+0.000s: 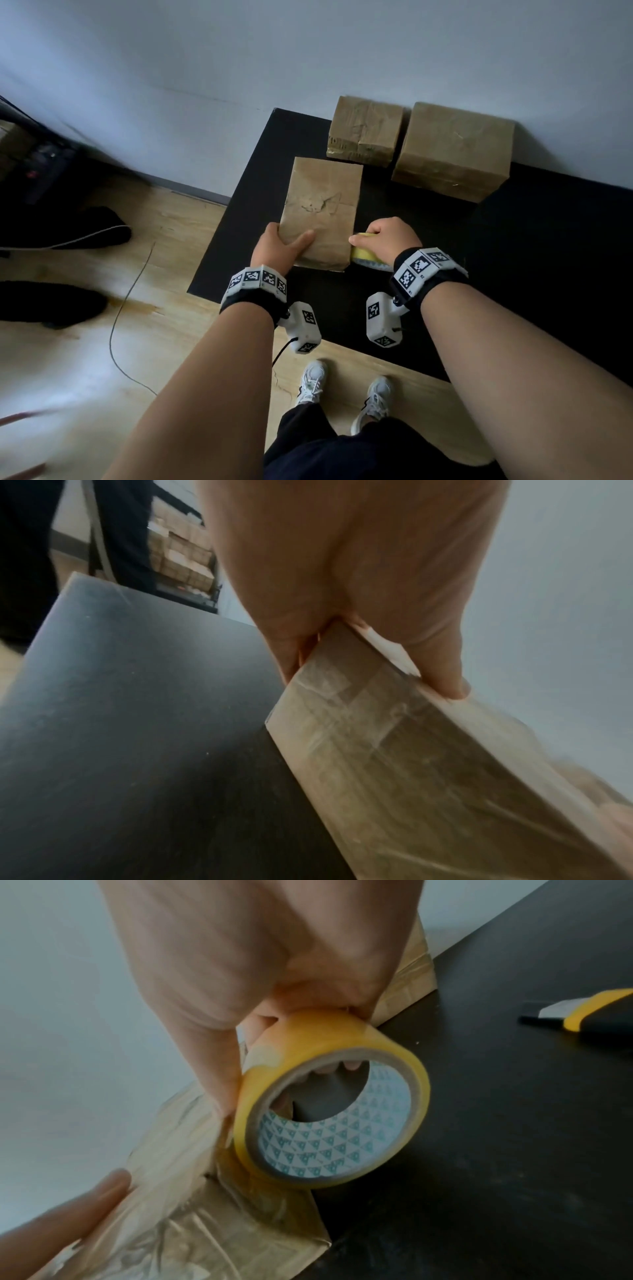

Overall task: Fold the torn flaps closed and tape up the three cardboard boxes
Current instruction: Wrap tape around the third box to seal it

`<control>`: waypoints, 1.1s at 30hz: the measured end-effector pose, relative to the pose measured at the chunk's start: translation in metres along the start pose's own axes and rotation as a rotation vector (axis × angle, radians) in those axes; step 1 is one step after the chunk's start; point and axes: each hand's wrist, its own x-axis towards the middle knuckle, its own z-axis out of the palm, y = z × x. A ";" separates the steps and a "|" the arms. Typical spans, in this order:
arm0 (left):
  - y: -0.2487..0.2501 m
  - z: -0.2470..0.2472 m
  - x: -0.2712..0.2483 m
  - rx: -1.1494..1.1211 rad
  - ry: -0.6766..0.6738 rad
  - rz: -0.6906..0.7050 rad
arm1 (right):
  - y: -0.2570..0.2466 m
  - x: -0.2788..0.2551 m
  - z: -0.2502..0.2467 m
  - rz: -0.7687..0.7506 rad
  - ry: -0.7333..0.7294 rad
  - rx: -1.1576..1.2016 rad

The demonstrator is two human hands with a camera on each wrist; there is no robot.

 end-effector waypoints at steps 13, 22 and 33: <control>0.014 0.030 -0.020 -0.049 -0.035 -0.039 | 0.026 -0.025 -0.011 0.052 -0.060 0.001; 0.026 0.063 -0.043 0.769 -0.087 0.490 | 0.033 -0.034 -0.004 0.017 0.017 0.046; 0.022 0.066 -0.038 0.811 -0.122 0.459 | 0.052 -0.033 0.001 0.030 0.020 0.079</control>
